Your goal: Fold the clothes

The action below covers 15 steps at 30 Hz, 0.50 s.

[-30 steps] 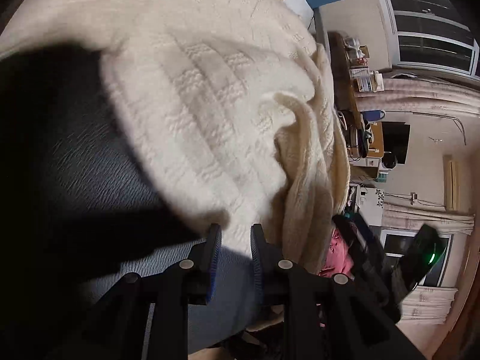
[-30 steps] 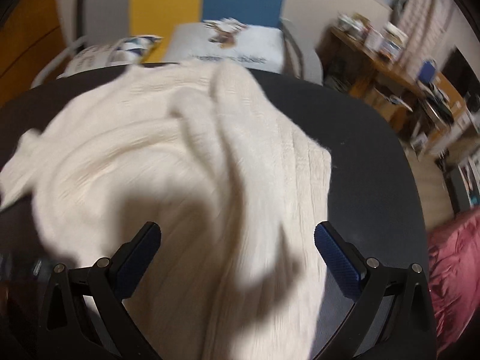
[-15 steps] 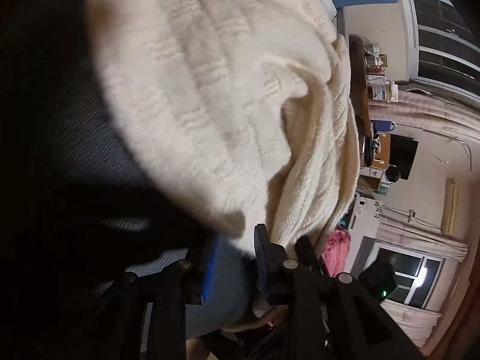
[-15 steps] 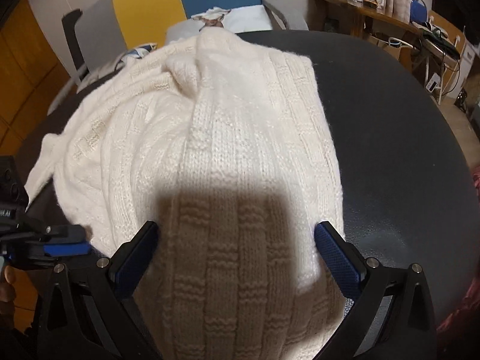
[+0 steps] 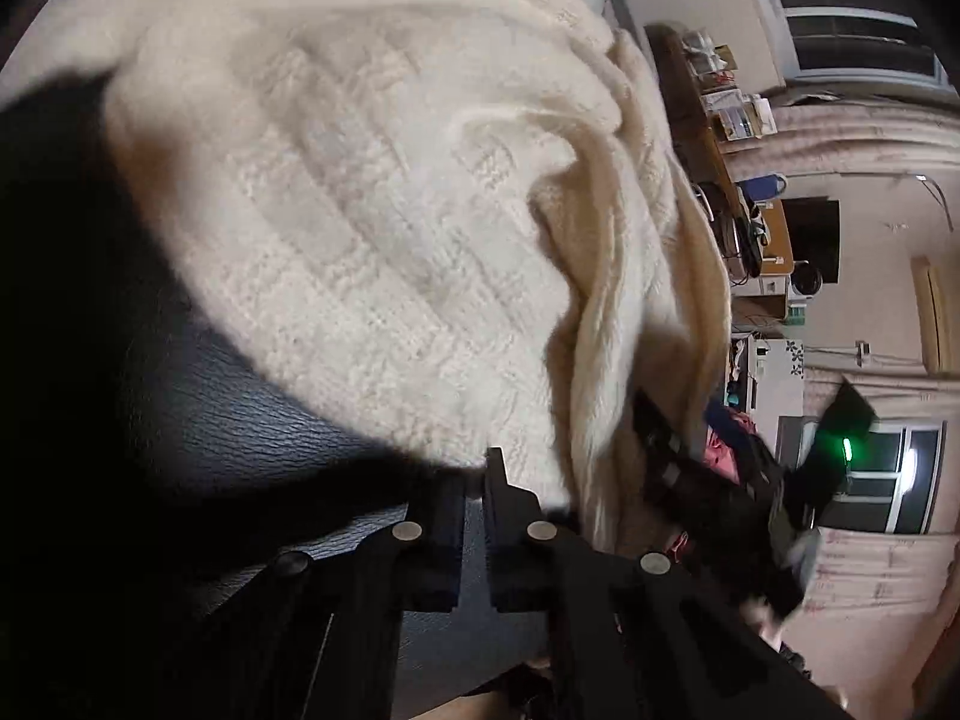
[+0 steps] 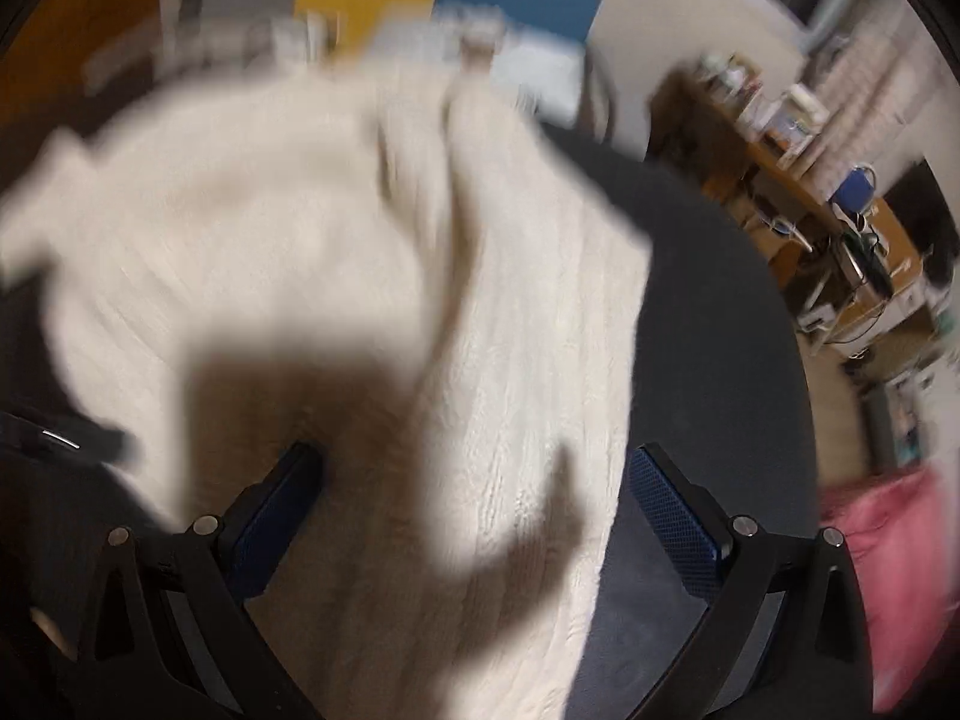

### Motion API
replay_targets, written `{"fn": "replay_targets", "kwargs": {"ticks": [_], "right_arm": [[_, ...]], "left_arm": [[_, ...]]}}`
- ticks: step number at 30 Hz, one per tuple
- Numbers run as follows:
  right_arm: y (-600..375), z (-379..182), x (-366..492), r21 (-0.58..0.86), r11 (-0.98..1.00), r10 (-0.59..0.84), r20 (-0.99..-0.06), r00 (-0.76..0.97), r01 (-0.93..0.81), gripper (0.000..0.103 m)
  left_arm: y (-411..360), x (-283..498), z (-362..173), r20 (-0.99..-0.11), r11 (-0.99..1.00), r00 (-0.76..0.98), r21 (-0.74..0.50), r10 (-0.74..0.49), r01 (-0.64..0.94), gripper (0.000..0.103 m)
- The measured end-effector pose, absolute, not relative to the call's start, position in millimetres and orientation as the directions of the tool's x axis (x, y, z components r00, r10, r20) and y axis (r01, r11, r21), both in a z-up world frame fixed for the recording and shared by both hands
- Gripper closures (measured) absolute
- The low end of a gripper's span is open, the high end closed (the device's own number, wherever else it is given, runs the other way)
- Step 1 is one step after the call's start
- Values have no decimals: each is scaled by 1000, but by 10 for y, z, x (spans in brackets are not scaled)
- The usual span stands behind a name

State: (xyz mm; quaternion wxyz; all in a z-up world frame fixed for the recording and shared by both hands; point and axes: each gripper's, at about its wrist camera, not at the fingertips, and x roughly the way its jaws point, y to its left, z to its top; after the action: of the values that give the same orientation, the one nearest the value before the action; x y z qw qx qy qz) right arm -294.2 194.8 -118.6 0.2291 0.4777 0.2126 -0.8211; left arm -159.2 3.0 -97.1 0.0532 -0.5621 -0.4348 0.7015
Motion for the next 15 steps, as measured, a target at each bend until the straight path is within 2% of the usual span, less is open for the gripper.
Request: {"fn": "replay_targets", "kwargs": {"ticks": [2, 8, 9, 11, 12, 13, 15], "right_arm": [[1951, -1298, -3067, -123, -814, -144, -904, -403, 568, 0], [2198, -1233, -3214, -179, -861, -64, -891, -450, 477, 0], [2275, -1261, -3251, -153, -877, -70, -897, -436, 455, 0], [2407, -1314, -3311, -86, -905, -101, -908, -407, 417, 0], [2433, -1299, -3332, -62, -913, -114, -911, -397, 402, 0], [2457, -1278, -3351, -39, -921, -124, -913, -387, 387, 0], [2516, -1178, -3350, 3, -933, -151, -910, -386, 360, 0]], "left_arm": [[-47, -1565, -941, -758, -642, -365, -652, 541, 403, 100], [-226, -1420, -911, -777, -694, -344, -627, 526, 354, 103], [-263, -1393, -908, -780, -700, -344, -623, 523, 348, 103], [-362, -1328, -981, -705, -586, -358, -708, 612, 393, 100], [-401, -1303, -1032, -666, -514, -376, -741, 644, 432, 92], [-438, -1279, -1084, -627, -439, -396, -767, 671, 469, 89], [-423, -1271, -1138, -626, -412, -410, -763, 663, 498, 87]]}}
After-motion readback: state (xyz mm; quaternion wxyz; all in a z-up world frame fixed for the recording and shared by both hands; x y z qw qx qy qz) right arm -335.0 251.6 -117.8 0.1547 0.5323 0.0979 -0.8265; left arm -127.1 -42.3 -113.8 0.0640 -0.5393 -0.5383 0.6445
